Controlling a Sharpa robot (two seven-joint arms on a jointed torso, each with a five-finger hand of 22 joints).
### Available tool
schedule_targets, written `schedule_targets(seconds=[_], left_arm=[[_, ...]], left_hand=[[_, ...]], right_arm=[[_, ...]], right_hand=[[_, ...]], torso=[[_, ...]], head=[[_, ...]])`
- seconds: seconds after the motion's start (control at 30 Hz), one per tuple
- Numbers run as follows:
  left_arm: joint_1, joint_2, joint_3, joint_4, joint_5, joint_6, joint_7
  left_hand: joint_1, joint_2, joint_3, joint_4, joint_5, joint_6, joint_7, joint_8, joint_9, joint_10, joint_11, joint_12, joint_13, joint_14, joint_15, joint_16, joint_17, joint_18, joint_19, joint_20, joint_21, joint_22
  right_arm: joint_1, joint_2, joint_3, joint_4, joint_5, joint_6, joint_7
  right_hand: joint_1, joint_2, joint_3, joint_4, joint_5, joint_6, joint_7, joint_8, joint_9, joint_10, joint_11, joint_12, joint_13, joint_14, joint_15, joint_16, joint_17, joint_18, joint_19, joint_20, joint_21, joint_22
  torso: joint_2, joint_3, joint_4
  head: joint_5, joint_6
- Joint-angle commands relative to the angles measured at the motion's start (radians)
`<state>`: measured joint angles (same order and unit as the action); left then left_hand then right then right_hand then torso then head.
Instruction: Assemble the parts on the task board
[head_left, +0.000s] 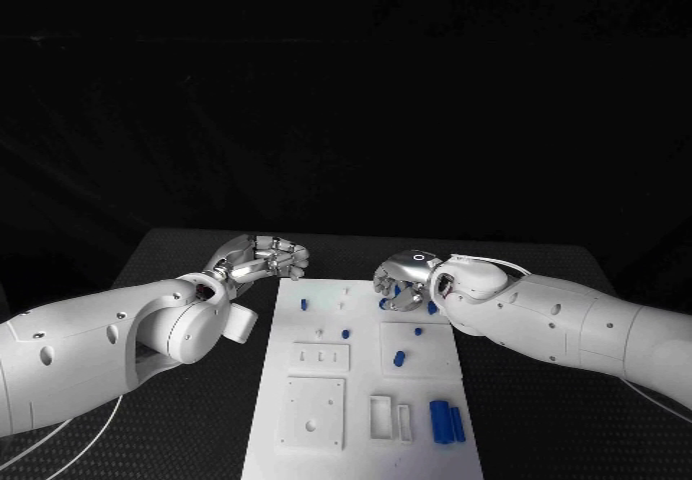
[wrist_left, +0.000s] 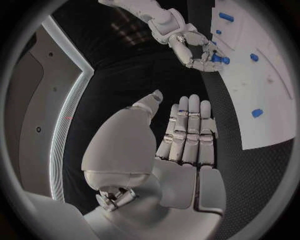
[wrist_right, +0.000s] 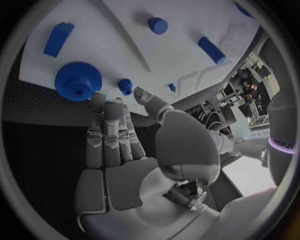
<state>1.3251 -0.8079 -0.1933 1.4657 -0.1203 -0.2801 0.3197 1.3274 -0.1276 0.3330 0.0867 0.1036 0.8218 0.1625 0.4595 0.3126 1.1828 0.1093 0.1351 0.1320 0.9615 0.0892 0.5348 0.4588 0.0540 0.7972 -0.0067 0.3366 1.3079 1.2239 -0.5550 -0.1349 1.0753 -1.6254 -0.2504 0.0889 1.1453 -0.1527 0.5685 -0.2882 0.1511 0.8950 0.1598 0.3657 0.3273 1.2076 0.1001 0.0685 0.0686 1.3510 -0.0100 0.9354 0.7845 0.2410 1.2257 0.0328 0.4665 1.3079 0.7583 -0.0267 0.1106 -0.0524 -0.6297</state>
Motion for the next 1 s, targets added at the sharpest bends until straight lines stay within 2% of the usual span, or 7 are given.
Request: schedule_targets(seconds=[0.03, 0.2, 0.27, 0.47, 0.8, 0.87, 1.0], left_arm=[[0.001, 0.001, 0.001, 0.003, 0.007, 0.018, 0.002], [0.001, -0.001, 0.001, 0.004, 0.007, 0.02, -0.002], [0.001, -0.001, 0.001, 0.004, 0.007, 0.02, -0.002], [0.001, 0.001, 0.001, 0.0, 0.007, 0.021, -0.004], [0.001, 0.0, 0.001, 0.0, 0.007, 0.023, -0.008], [0.001, 0.0, 0.001, -0.001, 0.007, 0.024, -0.009], [0.001, -0.001, 0.001, -0.002, 0.007, 0.025, -0.011]], left_hand=[[-0.011, 0.001, -0.005, -0.001, 0.004, -0.001, 0.005, -0.006, 0.002, -0.002, 0.008, -0.005, 0.0, 0.003, 0.004, -0.007, 0.002, 0.001, 0.002, 0.0, -0.003, 0.011], [-0.013, 0.001, -0.006, 0.0, 0.004, -0.001, 0.005, -0.008, 0.002, -0.002, 0.008, -0.006, 0.0, 0.003, 0.005, -0.008, 0.003, 0.001, 0.002, 0.0, -0.004, 0.011], [-0.012, 0.001, -0.005, -0.001, 0.004, 0.0, 0.005, -0.008, 0.002, -0.002, 0.008, -0.007, 0.0, 0.003, 0.004, -0.008, 0.003, 0.001, 0.002, 0.0, -0.004, 0.011], [-0.012, 0.001, -0.005, -0.001, 0.004, 0.0, 0.005, -0.009, 0.002, -0.002, 0.008, -0.007, 0.0, 0.003, 0.004, -0.009, 0.003, 0.001, 0.002, 0.0, -0.004, 0.011], [-0.013, 0.001, -0.005, -0.001, 0.003, 0.0, 0.005, -0.01, 0.003, -0.002, 0.008, -0.009, 0.001, 0.003, 0.005, -0.01, 0.004, 0.001, 0.001, 0.0, -0.004, 0.011], [-0.013, 0.001, -0.005, -0.002, 0.003, 0.0, 0.005, -0.01, 0.003, -0.002, 0.008, -0.009, 0.001, 0.003, 0.005, -0.01, 0.004, 0.001, 0.001, 0.0, -0.004, 0.011], [-0.013, 0.001, -0.005, -0.002, 0.003, 0.0, 0.005, -0.011, 0.003, -0.002, 0.009, -0.01, 0.001, 0.002, 0.005, -0.011, 0.005, 0.001, 0.001, 0.001, -0.005, 0.011]], right_arm=[[-0.005, 0.004, -0.001, -0.005, -0.021, 0.015, -0.001], [-0.009, 0.006, -0.001, -0.015, -0.025, 0.024, -0.002], [-0.01, 0.007, -0.002, -0.019, -0.03, 0.026, -0.003], [-0.012, 0.007, -0.002, -0.017, -0.043, 0.037, -0.007], [-0.012, 0.004, -0.003, -0.013, -0.066, 0.035, -0.012], [-0.013, 0.003, -0.003, -0.01, -0.08, 0.032, -0.017], [-0.013, 0.001, -0.003, -0.01, -0.09, 0.027, -0.025]], right_hand=[[-0.001, -0.008, -0.004, 0.0, -0.005, -0.008, 0.0, -0.003, 0.0, -0.007, 0.002, -0.002, -0.001, -0.009, -0.002, 0.007, -0.001, 0.021, -0.003, -0.004, 0.008, 0.027], [-0.001, -0.003, 0.0, 0.0, -0.019, -0.005, 0.0, -0.002, 0.001, -0.004, 0.0, -0.001, 0.0, -0.008, -0.003, 0.031, -0.001, 0.021, -0.002, -0.008, 0.032, 0.027], [0.0, -0.002, 0.003, 0.0, -0.026, -0.004, 0.0, -0.002, 0.002, -0.002, -0.001, -0.001, 0.0, -0.009, -0.004, 0.043, -0.001, 0.021, 0.0, -0.011, 0.045, 0.027], [0.006, 0.002, 0.009, -0.001, -0.04, 0.006, 0.0, 0.003, 0.004, 0.011, -0.005, 0.004, 0.002, -0.006, -0.008, 0.064, 0.001, 0.021, 0.003, -0.016, 0.069, 0.028], [0.02, 0.005, 0.035, -0.001, -0.061, 0.02, -0.004, 0.007, 0.008, 0.027, -0.01, 0.003, 0.004, -0.015, -0.013, 0.101, -0.005, 0.021, -0.009, -0.022, 0.117, 0.027], [0.036, 0.009, 0.068, 0.001, -0.094, 0.038, -0.011, 0.015, 0.012, 0.041, -0.015, 0.006, 0.007, -0.016, -0.018, 0.114, -0.008, 0.021, -0.008, -0.024, 0.135, 0.027], [0.055, 0.004, 0.147, 0.003, -0.102, 0.07, -0.025, 0.031, 0.024, 0.06, -0.022, 0.009, 0.015, -0.021, -0.025, 0.14, -0.009, 0.021, -0.01, -0.026, 0.167, 0.026]], torso=[[0.008, -0.0015, 0.0021], [0.013, -0.0005, 0.0072], [0.015, -0.0173, 0.0309], [0.02, -0.018, 0.0262], [0.024, -0.0202, 0.0265], [0.025, -0.0204, 0.0263], [0.026, -0.0214, 0.0272]], head=[[0.003, 0.0], [0.002, 0.001], [-0.023, 0.002], [-0.019, 0.004], [-0.02, 0.005], [-0.019, 0.006], [-0.02, 0.009]])
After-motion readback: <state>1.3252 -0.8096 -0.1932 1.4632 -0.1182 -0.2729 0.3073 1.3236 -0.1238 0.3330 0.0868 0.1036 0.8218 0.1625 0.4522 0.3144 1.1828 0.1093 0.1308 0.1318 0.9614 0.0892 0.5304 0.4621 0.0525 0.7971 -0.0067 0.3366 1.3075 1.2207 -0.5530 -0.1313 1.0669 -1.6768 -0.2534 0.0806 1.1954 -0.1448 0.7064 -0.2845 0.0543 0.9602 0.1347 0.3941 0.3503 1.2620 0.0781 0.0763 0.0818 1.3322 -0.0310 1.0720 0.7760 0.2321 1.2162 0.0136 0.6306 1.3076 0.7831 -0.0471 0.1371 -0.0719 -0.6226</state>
